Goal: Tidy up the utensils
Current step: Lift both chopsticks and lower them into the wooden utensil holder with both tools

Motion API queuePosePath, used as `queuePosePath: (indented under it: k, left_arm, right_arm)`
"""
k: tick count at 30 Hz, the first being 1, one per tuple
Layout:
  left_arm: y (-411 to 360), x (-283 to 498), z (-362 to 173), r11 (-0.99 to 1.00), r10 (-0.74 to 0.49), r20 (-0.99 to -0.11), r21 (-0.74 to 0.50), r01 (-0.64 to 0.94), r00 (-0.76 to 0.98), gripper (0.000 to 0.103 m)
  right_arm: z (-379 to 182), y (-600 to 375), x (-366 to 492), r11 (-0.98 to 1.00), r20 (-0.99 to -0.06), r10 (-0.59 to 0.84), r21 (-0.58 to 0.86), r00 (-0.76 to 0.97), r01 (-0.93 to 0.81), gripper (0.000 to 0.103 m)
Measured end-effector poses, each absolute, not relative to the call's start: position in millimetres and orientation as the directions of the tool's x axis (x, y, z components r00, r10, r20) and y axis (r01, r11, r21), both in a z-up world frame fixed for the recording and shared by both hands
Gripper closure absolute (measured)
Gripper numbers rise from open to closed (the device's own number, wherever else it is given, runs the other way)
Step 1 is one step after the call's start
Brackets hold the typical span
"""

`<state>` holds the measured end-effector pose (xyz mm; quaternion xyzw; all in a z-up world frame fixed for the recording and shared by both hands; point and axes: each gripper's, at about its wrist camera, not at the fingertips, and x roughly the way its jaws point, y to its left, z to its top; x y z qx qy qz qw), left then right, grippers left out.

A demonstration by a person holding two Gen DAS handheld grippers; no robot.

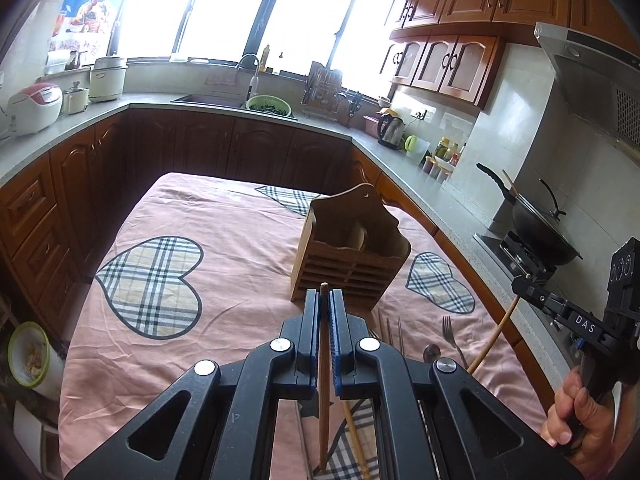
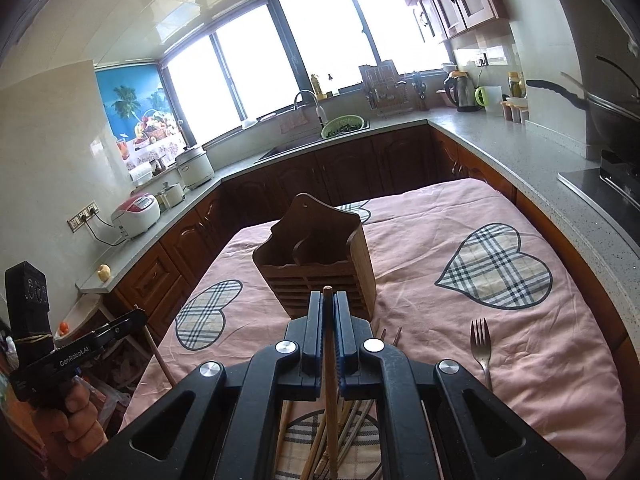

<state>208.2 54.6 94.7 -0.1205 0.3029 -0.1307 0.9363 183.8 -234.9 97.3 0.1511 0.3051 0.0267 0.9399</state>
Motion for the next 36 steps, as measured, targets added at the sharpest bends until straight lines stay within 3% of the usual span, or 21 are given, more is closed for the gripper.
queuePosePath:
  k: [17,27,36]
  left_arm:
    - [63.3,235.9,133.0,0.938,-0.279,-0.431,-0.313,0.148,0.858,0.100]
    - [51.4,278.2,158.5,0.938,-0.260,-0.322,-0.310,0.158,0.910,0.100]
    - [31.0,338.4,133.6,0.940,-0.213,-0.291,-0.323,0.114,0.933,0.100]
  right_arm:
    - [138.5,-245.5,213.6,0.948,-0.447,0.127,0.317,0.886,0.024,0.098]
    - [168.4,-261.6,258.1,0.940,-0.340,0.092,0.340,0.936,0.031,0.098]
    - [171.9,-268.6,307.8,0.938,-0.295,0.045,0.341,0.954,0.062,0.098]
